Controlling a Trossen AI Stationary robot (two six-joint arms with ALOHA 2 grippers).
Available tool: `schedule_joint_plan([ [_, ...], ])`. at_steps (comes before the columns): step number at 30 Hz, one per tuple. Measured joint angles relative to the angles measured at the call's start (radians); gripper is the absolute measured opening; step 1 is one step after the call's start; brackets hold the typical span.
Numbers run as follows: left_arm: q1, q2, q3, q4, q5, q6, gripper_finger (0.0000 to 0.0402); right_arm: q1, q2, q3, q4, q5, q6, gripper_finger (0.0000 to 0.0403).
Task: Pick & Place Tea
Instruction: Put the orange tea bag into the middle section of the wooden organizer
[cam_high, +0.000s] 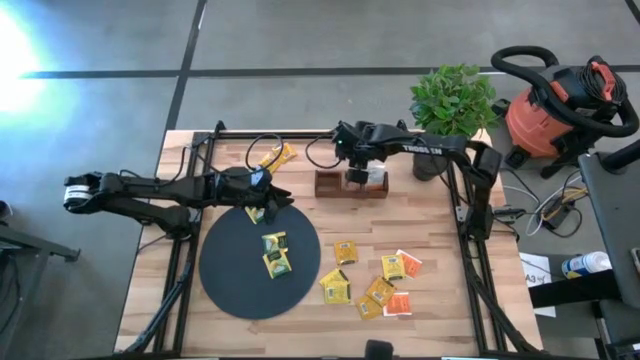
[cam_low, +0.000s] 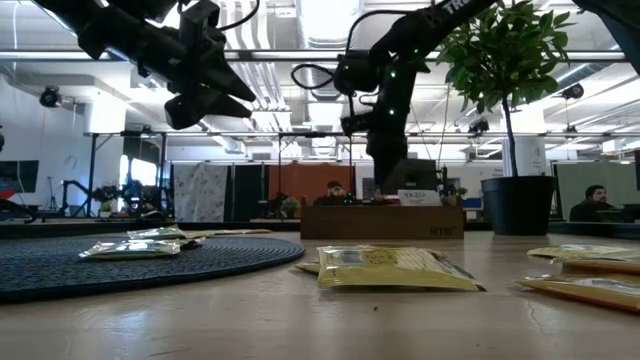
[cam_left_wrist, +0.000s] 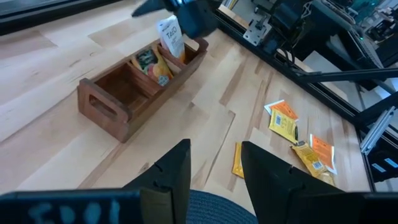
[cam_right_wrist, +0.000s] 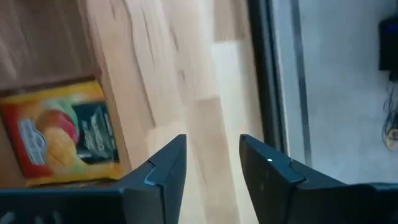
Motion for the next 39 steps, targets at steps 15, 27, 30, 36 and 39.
schedule_joint_plan([
  [15, -0.002, 0.001, -0.051, 0.001, 0.001, -0.040, 0.0135, 0.074, -0.220, -0.002, 0.016, -0.240, 0.195, 0.0127],
  [27, -0.032, 0.002, -0.081, 0.057, 0.014, -0.096, 0.0135, 0.118, -0.075, -0.047, -0.017, -0.263, 0.346, 0.0097],
  [30, -0.054, 0.002, -0.079, 0.062, 0.014, -0.114, 0.0135, 0.079, -0.010, -0.048, -0.009, -0.304, 0.357, 0.0066],
  [36, -0.117, 0.002, -0.082, 0.067, -0.015, -0.151, 0.0135, 0.041, 0.041, -0.048, -0.017, -0.346, 0.330, 0.0016],
  [39, -0.153, 0.002, -0.082, 0.065, -0.058, -0.155, 0.0135, 0.038, 0.049, -0.048, -0.018, -0.362, 0.326, 0.0010],
])
